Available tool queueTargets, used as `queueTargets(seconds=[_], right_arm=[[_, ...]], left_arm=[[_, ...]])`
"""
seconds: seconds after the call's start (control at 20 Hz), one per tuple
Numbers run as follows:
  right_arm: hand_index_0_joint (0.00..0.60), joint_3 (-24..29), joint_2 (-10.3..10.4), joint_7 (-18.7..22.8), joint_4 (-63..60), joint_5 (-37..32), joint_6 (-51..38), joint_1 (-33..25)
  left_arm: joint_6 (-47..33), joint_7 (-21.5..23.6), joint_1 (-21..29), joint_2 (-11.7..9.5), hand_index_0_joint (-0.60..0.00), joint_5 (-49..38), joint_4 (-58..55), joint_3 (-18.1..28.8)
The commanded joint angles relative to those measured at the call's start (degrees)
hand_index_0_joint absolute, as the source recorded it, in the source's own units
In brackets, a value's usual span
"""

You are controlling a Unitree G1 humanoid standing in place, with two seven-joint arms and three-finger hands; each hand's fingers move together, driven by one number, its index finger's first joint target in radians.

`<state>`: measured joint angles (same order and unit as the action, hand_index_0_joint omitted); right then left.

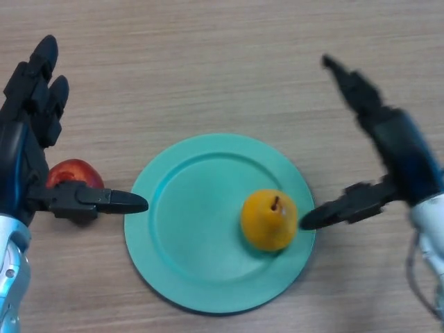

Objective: Pick up the yellow pear and place it on the plate

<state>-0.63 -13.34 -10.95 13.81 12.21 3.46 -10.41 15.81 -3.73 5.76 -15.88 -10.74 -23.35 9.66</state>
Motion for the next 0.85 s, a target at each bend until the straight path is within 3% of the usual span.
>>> queueTargets(seconds=[0.05,0.2,0.35,0.85], right_arm=[[0.000,6.5,-3.0,1.5,4.5,-4.8,-6.6,0.3],[0.000,11.0,-4.7,1.3,3.3,-7.6,-11.6,4.4],[0.000,12.2,-5.3,1.4,2.8,-7.8,-11.6,5.2],[0.000,11.9,-4.5,0.8,6.3,-10.1,-7.9,6.3]], left_arm=[[-10.5,0.4,0.9,-1.9,0.000,1.6,-2.4,2.8],[-10.8,-2.3,-0.8,-2.2,0.000,2.6,-2.6,3.9],[-13.2,-1.5,-1.7,-1.5,0.000,4.1,-1.9,3.8],[-12.3,-0.3,-1.9,-1.3,0.000,3.8,-2.5,3.9]])
